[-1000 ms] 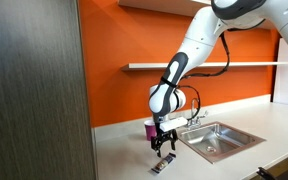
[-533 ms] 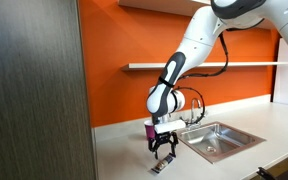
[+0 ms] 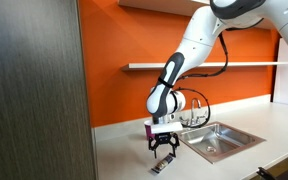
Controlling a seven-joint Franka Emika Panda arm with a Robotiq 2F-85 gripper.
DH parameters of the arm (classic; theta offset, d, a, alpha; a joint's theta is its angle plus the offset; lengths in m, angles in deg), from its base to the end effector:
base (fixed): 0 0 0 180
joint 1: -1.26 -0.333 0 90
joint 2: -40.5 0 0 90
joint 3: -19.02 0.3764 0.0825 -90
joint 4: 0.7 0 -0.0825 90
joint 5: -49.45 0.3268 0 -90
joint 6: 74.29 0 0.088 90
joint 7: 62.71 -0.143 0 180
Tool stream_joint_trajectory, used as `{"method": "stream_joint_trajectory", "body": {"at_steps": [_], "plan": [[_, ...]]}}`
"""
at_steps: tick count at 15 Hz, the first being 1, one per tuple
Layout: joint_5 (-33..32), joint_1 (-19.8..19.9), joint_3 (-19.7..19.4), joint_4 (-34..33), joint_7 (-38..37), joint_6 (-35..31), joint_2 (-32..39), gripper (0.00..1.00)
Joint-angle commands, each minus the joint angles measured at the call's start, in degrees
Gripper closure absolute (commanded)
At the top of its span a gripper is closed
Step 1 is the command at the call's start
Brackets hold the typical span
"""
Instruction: Put the packet in the sink
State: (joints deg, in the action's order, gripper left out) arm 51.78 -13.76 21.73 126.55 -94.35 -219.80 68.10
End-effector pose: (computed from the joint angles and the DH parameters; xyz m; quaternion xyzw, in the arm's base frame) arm 0.4998 0.1600 0.2125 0.9866 -0.1399 -0.0827 0.0146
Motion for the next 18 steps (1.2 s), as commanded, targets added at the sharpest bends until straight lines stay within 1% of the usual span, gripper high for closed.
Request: {"method": "stream_joint_trajectory", "body": {"at_steps": [1,4,11,18], "plan": [[2.40,-1.35,-1.25,0.91,-5.25,-2.02,-0.78,0.00],[3.41,-1.83,-1.81,0.64,-9.99,-3.09,-0.35,0.00],[7.22,-1.80,-1.59,0.56,-20.00,-5.29,0.95,0.00],[9.89,-1.11,-1.31,1.26,-25.49,-7.30,2.60,0.00]]}}
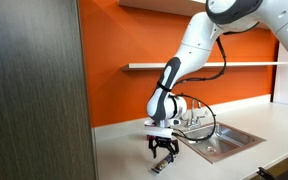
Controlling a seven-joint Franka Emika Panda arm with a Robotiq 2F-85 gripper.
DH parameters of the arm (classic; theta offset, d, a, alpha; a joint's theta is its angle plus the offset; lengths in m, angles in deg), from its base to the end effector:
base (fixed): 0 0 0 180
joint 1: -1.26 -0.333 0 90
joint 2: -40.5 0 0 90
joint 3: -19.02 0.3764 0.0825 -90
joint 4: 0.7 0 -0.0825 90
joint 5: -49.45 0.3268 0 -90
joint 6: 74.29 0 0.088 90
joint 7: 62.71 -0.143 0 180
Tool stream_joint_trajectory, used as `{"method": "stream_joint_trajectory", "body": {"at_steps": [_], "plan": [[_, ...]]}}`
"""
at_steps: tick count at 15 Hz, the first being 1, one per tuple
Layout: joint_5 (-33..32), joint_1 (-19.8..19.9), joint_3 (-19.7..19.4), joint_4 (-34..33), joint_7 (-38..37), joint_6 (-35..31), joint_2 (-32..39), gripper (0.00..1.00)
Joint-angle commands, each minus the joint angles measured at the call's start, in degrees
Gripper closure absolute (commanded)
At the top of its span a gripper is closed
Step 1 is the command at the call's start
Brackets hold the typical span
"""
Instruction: Put the packet in the sink
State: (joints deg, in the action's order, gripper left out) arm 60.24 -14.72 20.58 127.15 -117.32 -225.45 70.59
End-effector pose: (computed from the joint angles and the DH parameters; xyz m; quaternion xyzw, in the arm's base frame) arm 0.5055 0.1582 0.1931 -0.9144 0.3976 0.0758 0.0033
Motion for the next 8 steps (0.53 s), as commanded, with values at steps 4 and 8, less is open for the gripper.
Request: {"method": "stream_joint_trajectory", "body": {"at_steps": [4,8], "plan": [[1.98,-0.06,-0.30,1.07,-4.06,-2.85,0.60,0.00],[1.82,0.06,-0.61,1.05,-5.35,-3.04,1.11,0.00]]}}
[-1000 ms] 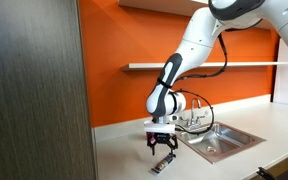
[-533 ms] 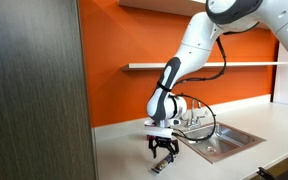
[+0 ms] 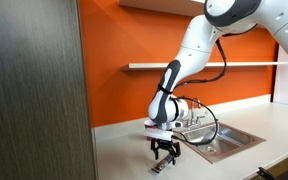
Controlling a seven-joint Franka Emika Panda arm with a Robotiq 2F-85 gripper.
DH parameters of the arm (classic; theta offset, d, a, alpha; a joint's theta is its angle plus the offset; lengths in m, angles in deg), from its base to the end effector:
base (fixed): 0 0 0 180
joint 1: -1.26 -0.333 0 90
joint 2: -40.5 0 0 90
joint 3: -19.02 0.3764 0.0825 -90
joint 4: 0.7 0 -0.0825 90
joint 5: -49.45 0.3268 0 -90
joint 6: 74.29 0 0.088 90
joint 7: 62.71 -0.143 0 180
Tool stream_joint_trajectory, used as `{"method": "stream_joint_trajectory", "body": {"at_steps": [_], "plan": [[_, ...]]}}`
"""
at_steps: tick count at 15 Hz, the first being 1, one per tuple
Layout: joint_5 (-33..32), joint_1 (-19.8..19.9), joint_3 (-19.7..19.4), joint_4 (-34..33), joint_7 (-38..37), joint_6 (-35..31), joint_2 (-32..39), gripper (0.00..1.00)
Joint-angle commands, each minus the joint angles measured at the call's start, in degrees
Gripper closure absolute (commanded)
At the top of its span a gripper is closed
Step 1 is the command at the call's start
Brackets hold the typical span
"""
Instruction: Put the packet in the sink
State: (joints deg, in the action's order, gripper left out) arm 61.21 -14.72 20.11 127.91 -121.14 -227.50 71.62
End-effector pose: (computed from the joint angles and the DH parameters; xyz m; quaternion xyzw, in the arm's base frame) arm 0.5043 0.1519 0.1825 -0.8953 0.4395 0.0731 0.0014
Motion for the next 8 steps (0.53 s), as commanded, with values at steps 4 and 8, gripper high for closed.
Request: {"method": "stream_joint_trajectory", "body": {"at_steps": [4,8], "plan": [[0.84,0.22,-0.36,0.07,-1.69,-0.89,0.64,0.00],[0.78,0.35,-0.39,0.04,-1.81,-0.91,0.75,0.13]]}}
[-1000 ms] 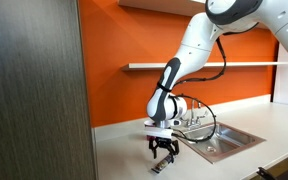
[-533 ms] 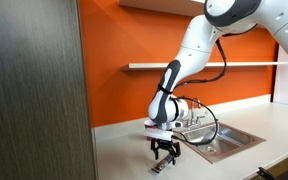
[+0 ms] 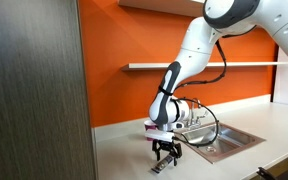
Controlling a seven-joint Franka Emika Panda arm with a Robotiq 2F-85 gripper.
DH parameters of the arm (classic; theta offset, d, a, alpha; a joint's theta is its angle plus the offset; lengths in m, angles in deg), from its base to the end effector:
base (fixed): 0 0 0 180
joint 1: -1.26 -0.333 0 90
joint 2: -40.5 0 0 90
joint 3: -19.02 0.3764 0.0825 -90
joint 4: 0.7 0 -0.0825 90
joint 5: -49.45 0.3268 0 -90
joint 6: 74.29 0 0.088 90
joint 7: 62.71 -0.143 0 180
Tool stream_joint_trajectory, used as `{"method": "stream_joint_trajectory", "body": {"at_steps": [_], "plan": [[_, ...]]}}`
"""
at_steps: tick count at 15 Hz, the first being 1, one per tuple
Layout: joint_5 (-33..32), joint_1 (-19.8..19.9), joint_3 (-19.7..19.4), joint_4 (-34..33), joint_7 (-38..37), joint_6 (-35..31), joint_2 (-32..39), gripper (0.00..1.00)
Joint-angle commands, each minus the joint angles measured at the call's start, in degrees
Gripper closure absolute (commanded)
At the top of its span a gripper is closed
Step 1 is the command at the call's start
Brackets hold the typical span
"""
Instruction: Put the packet in the sink
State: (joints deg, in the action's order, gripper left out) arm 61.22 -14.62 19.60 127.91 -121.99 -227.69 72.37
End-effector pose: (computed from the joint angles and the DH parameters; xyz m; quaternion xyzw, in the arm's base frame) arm 0.5045 0.1460 0.1758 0.8895 -0.4507 -0.0750 0.0040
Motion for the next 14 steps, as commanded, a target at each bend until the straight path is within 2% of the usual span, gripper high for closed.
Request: {"method": "stream_joint_trajectory", "body": {"at_steps": [1,9,14], "plan": [[0.75,0.29,0.13,0.03,-0.91,-0.69,0.00,0.28],[0.94,0.85,0.52,-0.65,-0.01,-1.18,0.51,0.89],[1.38,1.61,0.96,-0.90,0.84,-1.09,0.84,0.90]]}}
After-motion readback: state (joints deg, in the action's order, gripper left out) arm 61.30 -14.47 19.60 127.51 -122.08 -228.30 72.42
